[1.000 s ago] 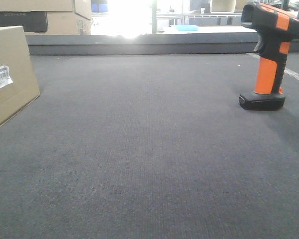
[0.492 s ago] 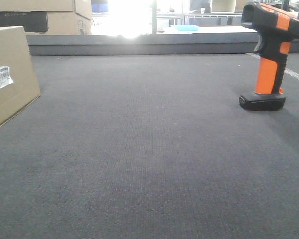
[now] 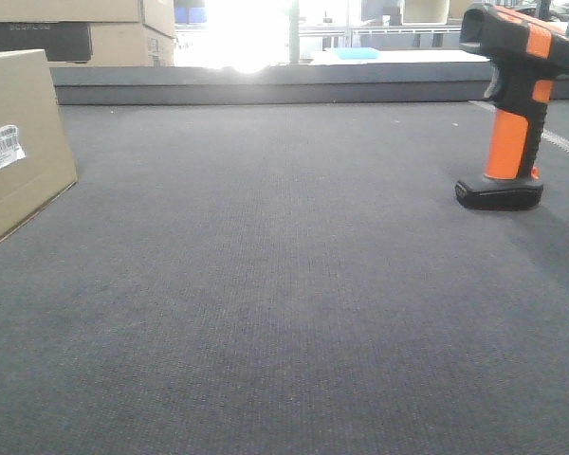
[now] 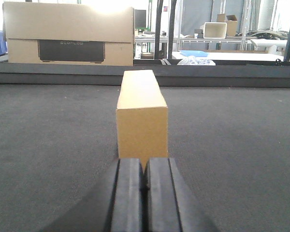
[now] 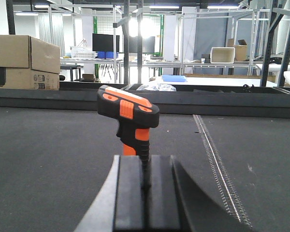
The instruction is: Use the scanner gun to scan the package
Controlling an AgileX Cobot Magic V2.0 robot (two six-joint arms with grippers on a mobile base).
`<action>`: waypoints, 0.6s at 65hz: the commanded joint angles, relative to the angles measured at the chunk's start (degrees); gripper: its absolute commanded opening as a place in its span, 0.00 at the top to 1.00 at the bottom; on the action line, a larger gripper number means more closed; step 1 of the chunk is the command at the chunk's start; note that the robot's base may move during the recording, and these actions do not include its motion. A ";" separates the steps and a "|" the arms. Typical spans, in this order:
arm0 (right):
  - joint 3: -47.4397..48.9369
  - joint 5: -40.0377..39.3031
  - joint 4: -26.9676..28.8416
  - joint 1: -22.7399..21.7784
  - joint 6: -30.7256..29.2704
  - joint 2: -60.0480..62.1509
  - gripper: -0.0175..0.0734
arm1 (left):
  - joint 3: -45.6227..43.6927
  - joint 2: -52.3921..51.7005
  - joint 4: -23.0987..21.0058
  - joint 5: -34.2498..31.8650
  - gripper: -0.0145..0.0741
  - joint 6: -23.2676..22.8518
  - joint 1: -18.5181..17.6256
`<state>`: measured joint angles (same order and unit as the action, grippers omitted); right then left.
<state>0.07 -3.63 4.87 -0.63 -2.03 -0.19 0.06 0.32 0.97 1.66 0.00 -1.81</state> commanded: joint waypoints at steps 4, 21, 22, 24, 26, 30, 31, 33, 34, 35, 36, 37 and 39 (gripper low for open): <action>-0.07 -1.51 0.24 -0.33 -0.18 0.19 0.99 | -0.06 -0.32 -0.40 -1.07 0.96 0.00 0.07; -0.07 -1.51 0.24 -0.33 -0.18 0.19 0.99 | -0.06 -0.32 -0.40 -1.07 0.96 0.00 0.07; -0.07 -1.51 0.24 -0.33 -0.18 0.19 0.99 | -0.06 -0.32 -0.40 -1.07 0.96 0.00 0.07; -0.07 -1.51 0.24 -0.33 -0.18 0.19 0.99 | -0.06 -0.32 -0.40 -1.07 0.96 0.00 0.07; -0.07 -1.51 0.24 -0.33 -0.18 0.19 0.99 | -0.06 -0.32 -0.40 -1.07 0.96 0.00 0.07; -0.07 -1.51 0.24 -0.33 -0.18 0.19 0.99 | -0.06 -0.32 -0.40 -1.07 0.96 0.00 0.07; -0.07 -1.51 0.24 -0.33 -0.18 0.19 0.99 | -0.06 -0.32 -0.40 -1.07 0.96 0.00 0.07; -0.07 -1.51 0.24 -0.33 -0.18 0.19 0.99 | -0.06 -0.32 -0.40 -1.07 0.96 0.00 0.07; -0.07 -1.51 0.24 -0.33 -0.18 0.19 0.99 | -0.06 -0.32 -0.40 -1.07 0.96 0.00 0.07; -0.07 -1.51 0.24 -0.33 -0.18 0.19 0.99 | -0.06 -0.32 -0.40 -1.07 0.96 0.00 0.07; -0.07 -1.51 0.24 -0.33 -0.18 0.19 0.99 | -0.06 -0.32 -0.40 -1.07 0.96 0.00 0.07; -0.07 -1.51 0.24 -0.33 -0.18 0.19 0.99 | -0.06 -0.32 -0.40 -1.07 0.96 0.00 0.07; -0.07 -1.51 0.24 -0.33 -0.18 0.19 0.99 | -0.06 -0.32 -0.40 -1.07 0.96 0.00 0.07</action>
<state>0.07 -3.63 4.98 -0.63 -2.03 -0.19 0.06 0.32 0.87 1.44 0.00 -1.81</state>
